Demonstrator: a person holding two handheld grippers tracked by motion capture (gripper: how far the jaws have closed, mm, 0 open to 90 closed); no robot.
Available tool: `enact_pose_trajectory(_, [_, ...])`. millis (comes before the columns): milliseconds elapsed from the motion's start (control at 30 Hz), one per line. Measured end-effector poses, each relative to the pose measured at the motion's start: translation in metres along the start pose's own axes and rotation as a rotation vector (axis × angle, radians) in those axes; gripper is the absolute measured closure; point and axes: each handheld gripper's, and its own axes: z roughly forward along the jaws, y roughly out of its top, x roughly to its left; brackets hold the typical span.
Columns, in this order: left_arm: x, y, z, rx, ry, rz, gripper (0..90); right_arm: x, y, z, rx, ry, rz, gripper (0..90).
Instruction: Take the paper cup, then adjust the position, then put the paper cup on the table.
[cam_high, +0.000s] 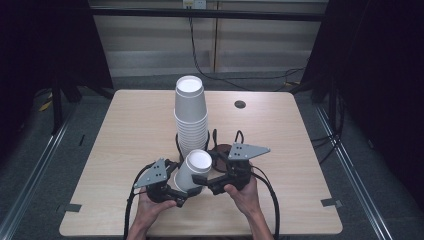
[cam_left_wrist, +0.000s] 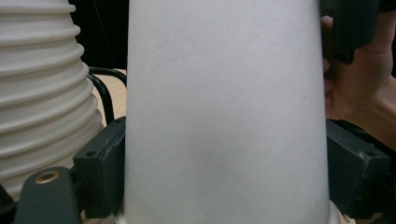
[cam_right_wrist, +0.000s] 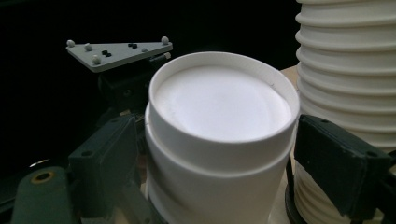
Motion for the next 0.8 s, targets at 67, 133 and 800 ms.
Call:
enact_pose_trajectory(67, [0.001,0.002,0.001,0.029,0.004,0.009,15.3,-0.001,-0.002,-0.004,0.008,-0.001,0.002,13.4])
enact_pose_trajectory(133, [0.001,0.003,0.0,0.045,-0.002,0.015,15.3,0.0,-0.002,-0.007,0.019,-0.008,0.001,13.4])
enact_pose_trajectory(800, [0.009,0.011,-0.005,0.208,-0.002,0.081,15.4,-0.005,-0.005,-0.021,0.17,-0.011,-0.036,13.5])
